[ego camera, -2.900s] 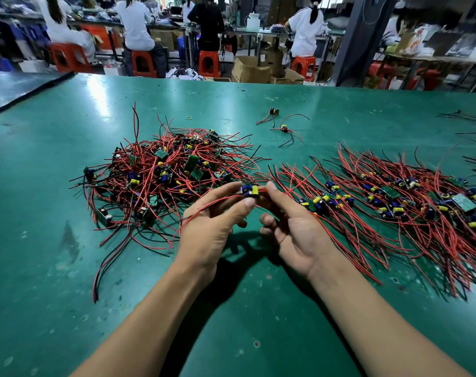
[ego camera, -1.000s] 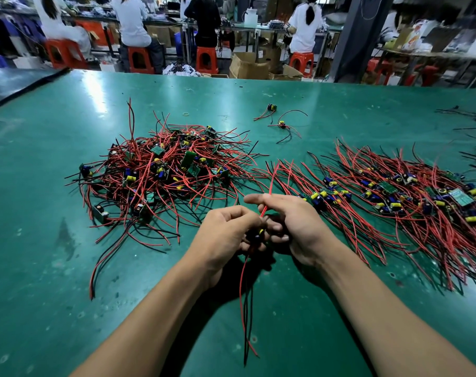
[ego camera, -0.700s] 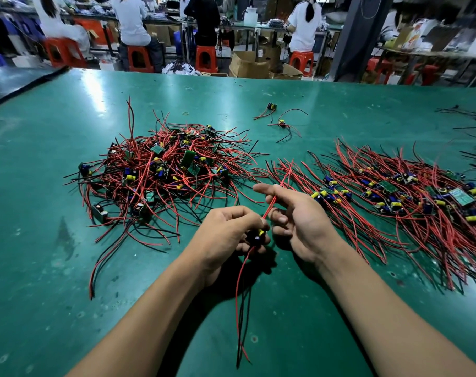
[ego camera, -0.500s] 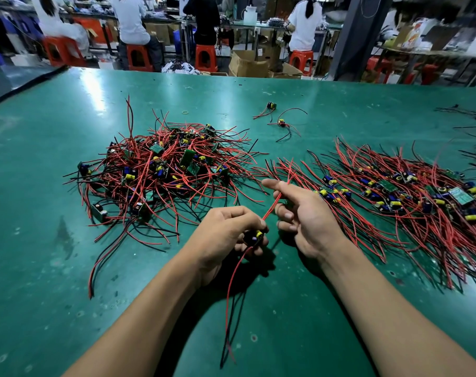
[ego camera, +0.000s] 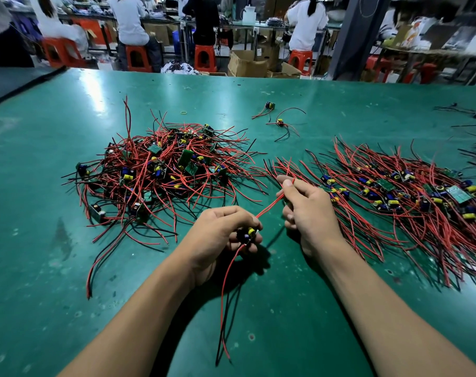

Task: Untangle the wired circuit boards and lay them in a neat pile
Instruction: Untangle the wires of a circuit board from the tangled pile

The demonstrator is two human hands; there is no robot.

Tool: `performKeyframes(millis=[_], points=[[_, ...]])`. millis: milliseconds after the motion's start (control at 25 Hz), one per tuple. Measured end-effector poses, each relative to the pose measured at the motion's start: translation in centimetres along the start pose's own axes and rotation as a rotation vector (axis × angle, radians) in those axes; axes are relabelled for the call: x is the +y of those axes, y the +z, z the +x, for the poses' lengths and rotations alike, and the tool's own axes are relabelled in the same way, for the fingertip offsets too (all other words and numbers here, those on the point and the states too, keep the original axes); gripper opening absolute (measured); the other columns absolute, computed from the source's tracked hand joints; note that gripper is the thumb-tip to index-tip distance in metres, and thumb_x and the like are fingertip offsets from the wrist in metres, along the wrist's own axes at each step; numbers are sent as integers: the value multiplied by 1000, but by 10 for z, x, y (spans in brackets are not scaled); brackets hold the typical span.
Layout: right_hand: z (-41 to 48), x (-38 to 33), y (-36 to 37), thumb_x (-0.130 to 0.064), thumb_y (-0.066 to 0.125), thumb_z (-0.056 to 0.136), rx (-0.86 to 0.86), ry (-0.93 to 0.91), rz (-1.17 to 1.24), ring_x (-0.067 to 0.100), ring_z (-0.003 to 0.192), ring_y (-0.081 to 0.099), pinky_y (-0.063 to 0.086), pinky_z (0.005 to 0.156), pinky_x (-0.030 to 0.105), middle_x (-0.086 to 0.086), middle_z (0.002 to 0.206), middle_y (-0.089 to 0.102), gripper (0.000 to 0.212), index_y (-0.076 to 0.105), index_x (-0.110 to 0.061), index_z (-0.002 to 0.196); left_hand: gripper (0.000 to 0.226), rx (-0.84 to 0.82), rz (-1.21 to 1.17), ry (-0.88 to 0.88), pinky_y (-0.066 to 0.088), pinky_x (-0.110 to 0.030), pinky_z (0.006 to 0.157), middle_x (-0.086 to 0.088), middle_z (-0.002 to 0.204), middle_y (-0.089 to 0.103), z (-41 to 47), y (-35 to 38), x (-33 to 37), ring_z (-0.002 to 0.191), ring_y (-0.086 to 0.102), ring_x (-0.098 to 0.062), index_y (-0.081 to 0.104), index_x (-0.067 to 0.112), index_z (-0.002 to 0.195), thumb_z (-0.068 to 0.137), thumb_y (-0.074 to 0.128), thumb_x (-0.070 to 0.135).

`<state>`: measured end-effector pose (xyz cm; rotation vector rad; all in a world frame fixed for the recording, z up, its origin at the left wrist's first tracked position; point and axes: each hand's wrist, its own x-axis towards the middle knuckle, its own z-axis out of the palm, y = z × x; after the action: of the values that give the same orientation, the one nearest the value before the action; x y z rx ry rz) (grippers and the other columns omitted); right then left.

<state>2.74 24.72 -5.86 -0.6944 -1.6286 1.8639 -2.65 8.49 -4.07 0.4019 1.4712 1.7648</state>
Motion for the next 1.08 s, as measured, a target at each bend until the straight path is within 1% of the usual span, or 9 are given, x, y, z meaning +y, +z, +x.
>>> performKeyframes(millis=[200,400,440,600,680,760,880,1000,1080], points=[[0,-7,-6,-9,62,97,32,-26,156,3,37,32,27,35,15,3,68,67,7,65,-5,93,21,4,-4,15,50,-22,51,-15,63,63,1,-1,-1,56,58,-22,71,6,67,85,61,1],[3,-7,-6,-22,54,103,20,-11,207,5,35,30,25,35,15,0,71,69,22,68,-10,92,15,-7,-18,7,49,-22,49,-16,64,62,0,-1,0,52,57,-20,70,5,69,82,64,2],[4,-6,-8,-24,54,103,20,-52,162,6,36,30,26,37,16,1,70,69,23,68,-11,91,13,-8,-21,9,48,-22,47,-16,64,61,-1,-1,1,51,57,-19,69,4,68,80,65,2],[7,1,-17,-30,61,99,103,-340,-345,13,47,41,36,52,29,16,76,69,23,72,-15,85,16,-8,-13,7,47,-21,45,-16,63,58,-1,0,2,49,58,-17,66,0,69,84,59,-3],[8,4,-19,-32,63,97,126,-358,-381,13,42,43,36,49,27,12,68,68,24,72,-16,82,16,-9,-9,-1,48,-21,45,-16,63,59,-2,0,2,49,58,-18,66,0,70,84,59,-2],[6,2,-17,-32,65,96,93,-249,-232,10,37,40,31,42,19,-3,57,62,23,72,-14,85,16,-7,-16,-12,48,-21,47,-15,63,61,-1,-1,1,52,56,-20,67,2,70,84,60,0],[2,-8,-12,-35,71,89,-14,15,115,6,40,40,29,37,16,-5,70,68,23,71,-12,91,17,3,-42,5,50,-22,49,-14,65,63,0,-2,0,55,60,-19,69,3,72,86,61,0],[-3,-14,-9,-42,78,71,-215,185,117,5,44,43,31,36,16,-1,78,70,45,69,-9,100,23,20,-50,27,54,-21,53,-11,68,66,2,-2,-1,59,63,-18,72,8,70,89,60,2],[-10,-13,-4,-37,79,71,-367,229,62,5,44,42,30,35,15,-1,76,68,49,68,-3,105,18,23,-70,29,54,-22,54,-12,69,66,3,-2,-2,60,63,-18,72,7,75,89,61,4]])
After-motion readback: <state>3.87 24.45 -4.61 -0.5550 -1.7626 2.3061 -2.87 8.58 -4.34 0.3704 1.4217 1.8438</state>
